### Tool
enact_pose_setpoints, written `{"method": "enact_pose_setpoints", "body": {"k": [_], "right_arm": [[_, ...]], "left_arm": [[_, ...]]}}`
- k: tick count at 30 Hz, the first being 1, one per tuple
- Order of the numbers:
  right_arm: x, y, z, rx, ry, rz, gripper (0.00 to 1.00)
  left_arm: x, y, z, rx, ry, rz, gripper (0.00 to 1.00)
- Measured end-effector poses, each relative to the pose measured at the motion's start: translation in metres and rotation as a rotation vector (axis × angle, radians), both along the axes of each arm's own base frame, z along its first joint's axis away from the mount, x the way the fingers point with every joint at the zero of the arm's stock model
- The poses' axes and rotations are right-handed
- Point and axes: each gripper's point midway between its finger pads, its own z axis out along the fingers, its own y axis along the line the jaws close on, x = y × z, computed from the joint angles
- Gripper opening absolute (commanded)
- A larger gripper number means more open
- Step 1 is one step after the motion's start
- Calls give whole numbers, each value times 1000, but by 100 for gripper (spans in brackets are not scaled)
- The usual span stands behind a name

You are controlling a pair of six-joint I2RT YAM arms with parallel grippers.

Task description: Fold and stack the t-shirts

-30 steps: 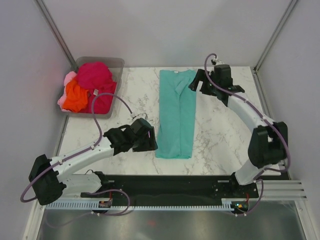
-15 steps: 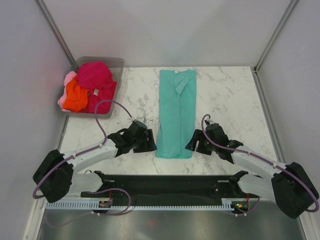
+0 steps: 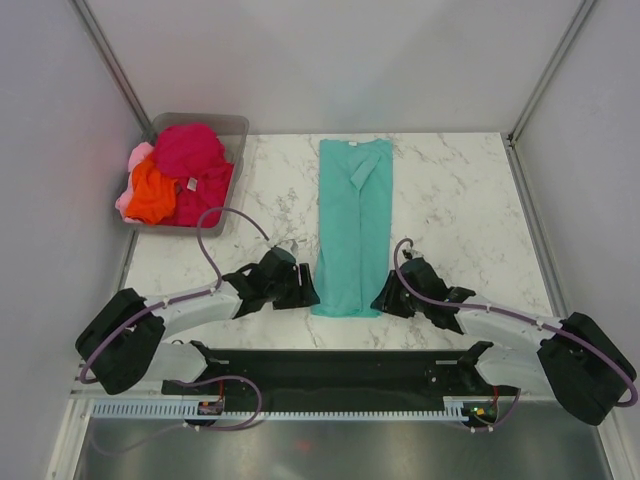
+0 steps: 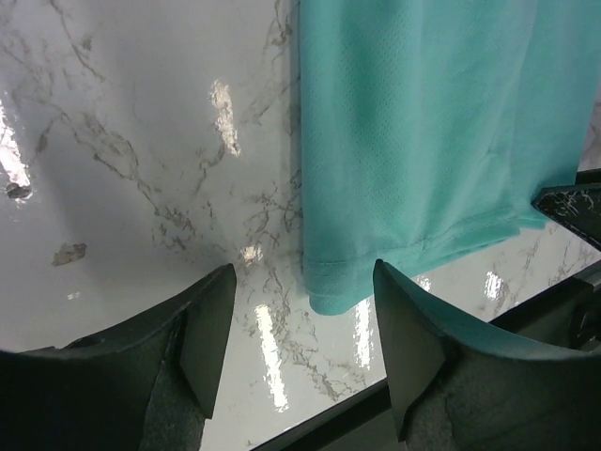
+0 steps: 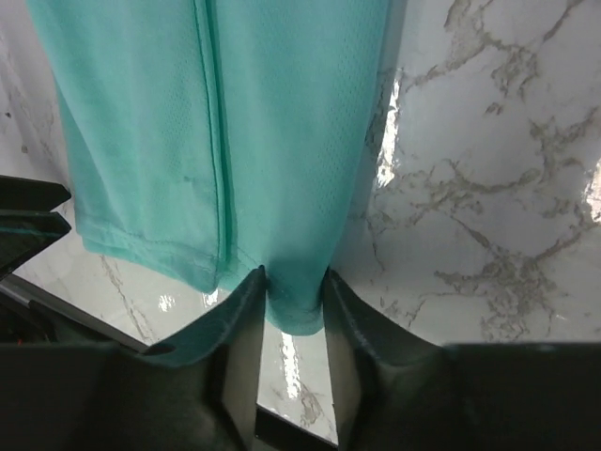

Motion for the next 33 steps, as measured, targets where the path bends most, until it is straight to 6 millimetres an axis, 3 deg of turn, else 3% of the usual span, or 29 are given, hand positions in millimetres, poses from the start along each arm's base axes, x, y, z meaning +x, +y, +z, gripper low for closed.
{"method": "enact_pose_setpoints", "body": {"k": [5, 7, 16, 17, 21, 24, 26, 29, 31, 33], "right_arm": [[0, -2, -6, -11, 2, -15, 6], [0, -3, -7, -14, 2, -18, 0], [-5, -13, -7, -27, -12, -40, 0], [-6, -14, -7, -27, -13, -43, 0], [-8, -18, -7, -24, -21, -47, 0], [-9, -18, -7, -24, -21, -48, 0], [-10, -19, -7, -23, -22, -49, 0], [-11, -20, -7, -22, -22, -50, 0], [-11, -21, -7, -23, -22, -52, 0], [-12, -22, -7, -27, -22, -54, 0]], "left_arm": [[2, -6, 1, -34, -16, -11, 68], [2, -7, 2, -39, -18, -13, 65], [-8, -14, -5, -61, -4, -38, 45], [-9, -17, -6, -72, -1, -42, 45], [-11, -33, -1, -125, -7, -62, 67], [-16, -43, 3, -149, -11, -82, 67], [-18, -48, 3, -146, -7, -93, 63], [-19, -54, -2, -133, 10, -91, 44], [-20, -55, -6, -126, 26, -79, 22], [-22, -52, -11, -106, 48, -66, 11]]}}
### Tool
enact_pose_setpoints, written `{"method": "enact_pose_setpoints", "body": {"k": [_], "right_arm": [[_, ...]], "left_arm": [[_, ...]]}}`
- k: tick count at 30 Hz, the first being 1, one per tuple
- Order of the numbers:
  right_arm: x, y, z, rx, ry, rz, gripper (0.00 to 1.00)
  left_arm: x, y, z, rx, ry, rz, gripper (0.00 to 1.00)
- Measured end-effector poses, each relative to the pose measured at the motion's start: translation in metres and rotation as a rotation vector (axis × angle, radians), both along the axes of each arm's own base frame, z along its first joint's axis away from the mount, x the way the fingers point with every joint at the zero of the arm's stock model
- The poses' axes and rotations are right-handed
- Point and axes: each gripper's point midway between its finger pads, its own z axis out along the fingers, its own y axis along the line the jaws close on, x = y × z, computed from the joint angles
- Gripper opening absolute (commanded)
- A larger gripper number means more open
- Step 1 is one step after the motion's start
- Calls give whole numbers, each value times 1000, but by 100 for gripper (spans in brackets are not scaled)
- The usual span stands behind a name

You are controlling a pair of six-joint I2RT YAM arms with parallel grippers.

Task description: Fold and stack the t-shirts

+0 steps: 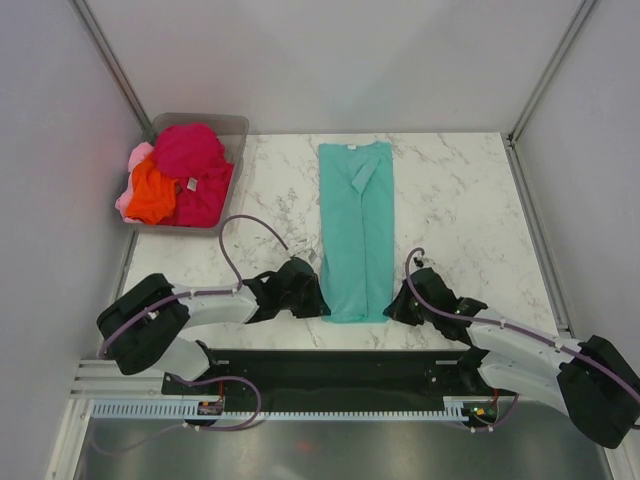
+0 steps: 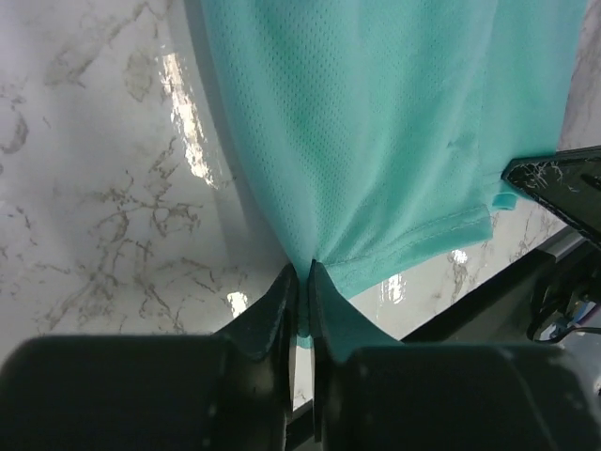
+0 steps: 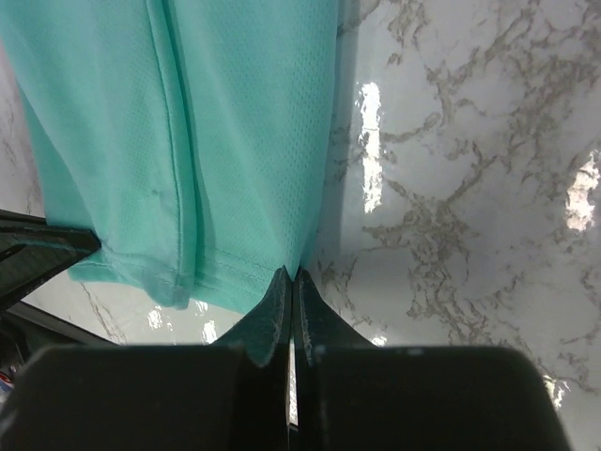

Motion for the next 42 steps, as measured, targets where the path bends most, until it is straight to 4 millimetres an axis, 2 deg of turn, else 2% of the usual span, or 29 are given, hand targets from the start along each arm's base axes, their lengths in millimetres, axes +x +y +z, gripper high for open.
{"method": "enact_pose_setpoints", "body": {"k": [3, 7, 11, 14, 18, 21, 24, 27, 30, 33, 36, 42], "right_arm": [[-3, -5, 0, -12, 4, -6, 0], [-13, -10, 3, -16, 23, -2, 0], [-18, -11, 12, 2, 20, 5, 0], [-18, -10, 20, 1, 25, 9, 0], [-15, -8, 37, 1, 22, 12, 0], [-5, -5, 65, -2, -18, 4, 0], [14, 0, 100, -11, -80, -8, 0], [39, 7, 129, -43, -133, -22, 0], [64, 12, 140, -99, -148, -34, 0], [92, 7, 142, -152, -147, -60, 0], [122, -1, 143, -199, -144, -88, 0], [176, -11, 143, -250, -139, -105, 0]], "left_arm": [[-3, 5, 1, 17, 6, 11, 11], [-16, 21, 6, 35, 23, 18, 11], [-24, 19, 25, -15, 12, 17, 9], [-30, 17, 32, -33, 23, 14, 6], [-35, 16, 40, -31, 56, 21, 5], [-28, 11, 65, -31, 48, 33, 6], [-12, -2, 107, -59, -1, 47, 6], [15, -11, 150, -90, -62, 70, 6], [52, -6, 170, -87, -91, 119, 7], [86, 5, 168, -59, -74, 164, 6], [117, 17, 151, -10, -29, 193, 8], [172, 8, 128, 29, 46, 155, 9]]}}
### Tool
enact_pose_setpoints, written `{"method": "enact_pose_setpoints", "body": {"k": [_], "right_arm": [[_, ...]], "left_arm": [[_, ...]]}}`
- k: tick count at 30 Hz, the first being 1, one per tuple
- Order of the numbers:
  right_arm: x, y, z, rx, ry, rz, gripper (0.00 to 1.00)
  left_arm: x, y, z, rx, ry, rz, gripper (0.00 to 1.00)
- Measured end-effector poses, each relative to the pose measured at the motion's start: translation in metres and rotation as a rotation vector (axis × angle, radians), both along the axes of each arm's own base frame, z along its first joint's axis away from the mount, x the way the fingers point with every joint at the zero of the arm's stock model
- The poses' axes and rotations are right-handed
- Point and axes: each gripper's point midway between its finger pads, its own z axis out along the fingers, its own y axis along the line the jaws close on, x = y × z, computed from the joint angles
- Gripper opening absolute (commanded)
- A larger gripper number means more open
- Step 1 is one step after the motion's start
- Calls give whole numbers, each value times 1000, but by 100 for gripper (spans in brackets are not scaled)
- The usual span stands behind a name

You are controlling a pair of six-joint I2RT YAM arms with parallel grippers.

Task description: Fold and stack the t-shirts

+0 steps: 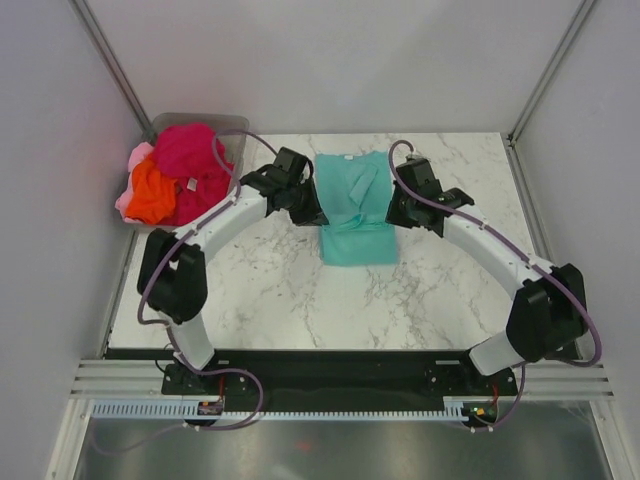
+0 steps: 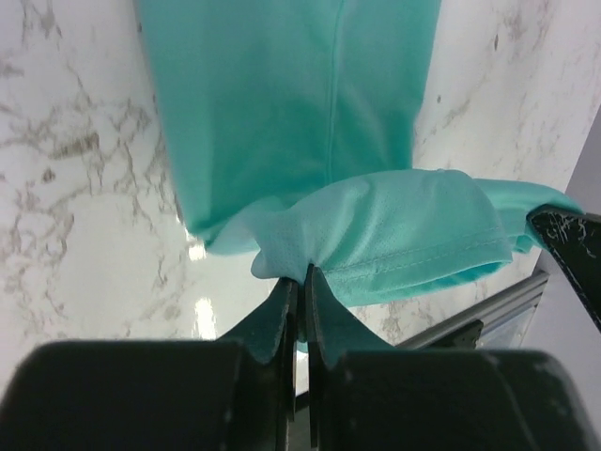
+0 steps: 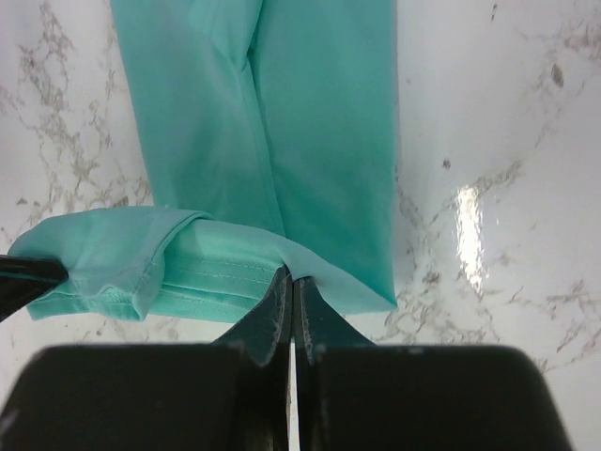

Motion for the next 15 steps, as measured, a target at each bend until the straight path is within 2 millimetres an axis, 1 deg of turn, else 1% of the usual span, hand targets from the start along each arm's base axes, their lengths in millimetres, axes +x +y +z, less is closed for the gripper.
{"method": "enact_pose_setpoints", "body": {"k": [2, 6, 13, 15], "right_arm": [[15, -2, -5, -12, 9, -1, 0], [39, -2, -19, -28, 35, 5, 0], [66, -2, -53, -32, 96, 12, 0], [74, -3, -64, -31, 114, 8, 0]], "left_arm": [[17, -3, -6, -2, 10, -10, 9], [44, -1, -18, 0, 36, -14, 10], [87, 1, -40, -5, 76, -20, 16], [97, 0, -51, -1, 91, -24, 19]]}}
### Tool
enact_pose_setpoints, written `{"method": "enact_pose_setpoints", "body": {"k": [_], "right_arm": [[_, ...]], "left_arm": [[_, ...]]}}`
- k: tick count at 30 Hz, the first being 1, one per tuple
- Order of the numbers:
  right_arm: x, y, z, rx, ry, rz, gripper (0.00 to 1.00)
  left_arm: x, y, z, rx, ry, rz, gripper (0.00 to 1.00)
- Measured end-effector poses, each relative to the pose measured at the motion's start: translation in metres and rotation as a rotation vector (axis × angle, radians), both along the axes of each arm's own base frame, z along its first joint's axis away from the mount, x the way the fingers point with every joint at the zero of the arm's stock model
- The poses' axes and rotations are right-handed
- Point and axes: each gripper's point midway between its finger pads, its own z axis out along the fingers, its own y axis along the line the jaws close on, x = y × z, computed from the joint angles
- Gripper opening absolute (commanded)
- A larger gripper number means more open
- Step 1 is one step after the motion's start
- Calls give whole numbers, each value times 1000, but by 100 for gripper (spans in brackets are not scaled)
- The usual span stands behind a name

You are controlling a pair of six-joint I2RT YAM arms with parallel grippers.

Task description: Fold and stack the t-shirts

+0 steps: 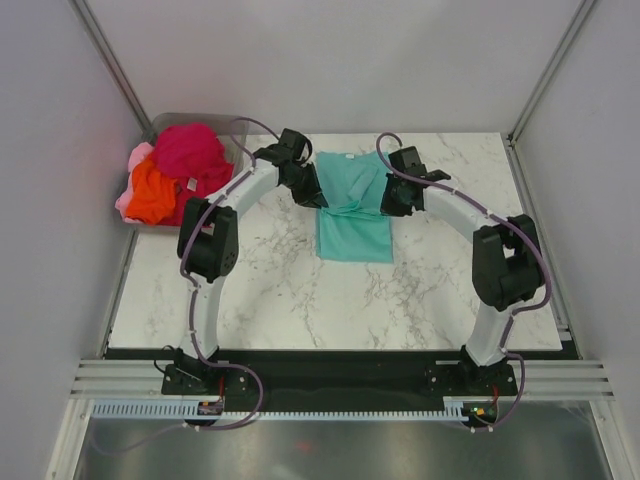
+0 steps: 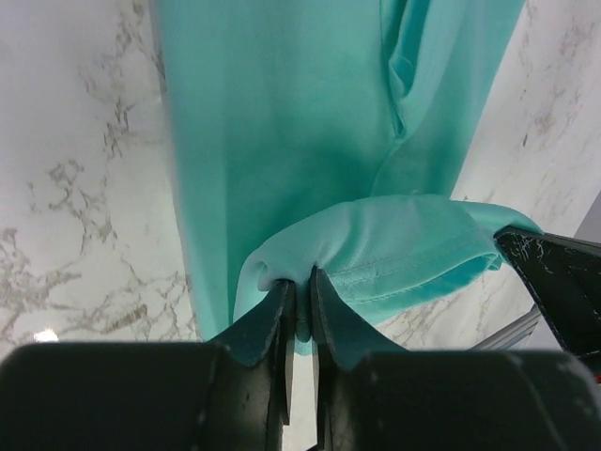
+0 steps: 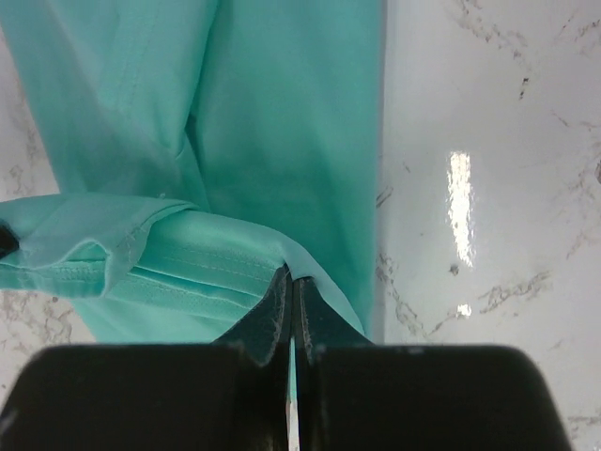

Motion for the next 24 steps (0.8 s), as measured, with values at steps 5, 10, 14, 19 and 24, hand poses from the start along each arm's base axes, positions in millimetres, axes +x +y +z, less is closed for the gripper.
{"method": "enact_pose_setpoints", "body": {"k": [5, 10, 14, 19, 24], "right_arm": [[18, -4, -29, -5, 51, -20, 0], [48, -9, -56, 16, 92, -63, 71], [79, -18, -58, 26, 87, -66, 87], [103, -41, -20, 29, 8, -80, 98], [54, -68, 9, 61, -37, -96, 98]], "left_arm": [[18, -2, -29, 4, 50, -8, 40], [40, 5, -54, 14, 92, 17, 57], [52, 27, -51, 40, 98, 66, 59], [52, 63, -17, 119, 36, 146, 61], [4, 66, 31, 168, -50, 104, 57]]}}
